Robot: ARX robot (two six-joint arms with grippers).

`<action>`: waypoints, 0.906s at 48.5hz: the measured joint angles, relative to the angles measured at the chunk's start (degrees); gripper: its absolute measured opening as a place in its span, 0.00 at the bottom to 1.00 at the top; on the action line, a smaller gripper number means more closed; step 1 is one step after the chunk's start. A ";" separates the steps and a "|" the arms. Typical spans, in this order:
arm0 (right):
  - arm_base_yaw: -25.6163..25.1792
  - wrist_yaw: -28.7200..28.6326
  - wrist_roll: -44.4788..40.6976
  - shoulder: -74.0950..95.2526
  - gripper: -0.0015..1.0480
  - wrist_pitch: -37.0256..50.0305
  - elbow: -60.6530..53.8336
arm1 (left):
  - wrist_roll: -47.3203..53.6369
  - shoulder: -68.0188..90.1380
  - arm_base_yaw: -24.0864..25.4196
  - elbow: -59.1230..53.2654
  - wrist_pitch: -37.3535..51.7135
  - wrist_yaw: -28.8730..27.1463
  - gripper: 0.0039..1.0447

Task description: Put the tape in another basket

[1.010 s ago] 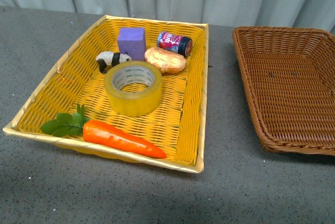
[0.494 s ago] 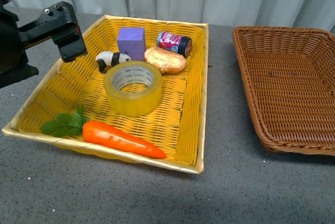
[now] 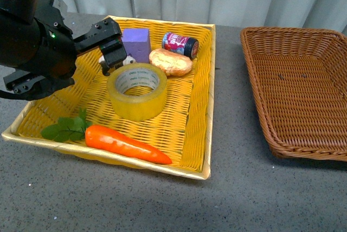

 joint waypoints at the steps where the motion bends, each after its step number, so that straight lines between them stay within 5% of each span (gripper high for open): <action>1: 0.00 0.00 0.02 0.00 0.91 0.00 0.00 | 0.02 0.31 -0.11 0.11 0.02 0.02 0.94; 38: 0.00 0.00 0.00 0.00 0.91 0.00 0.00 | 1.62 9.70 -3.61 6.23 -1.14 -3.17 0.94; 44: 0.00 0.00 0.00 0.00 0.91 0.00 0.00 | 2.47 10.36 -3.93 6.93 -1.36 -4.07 0.72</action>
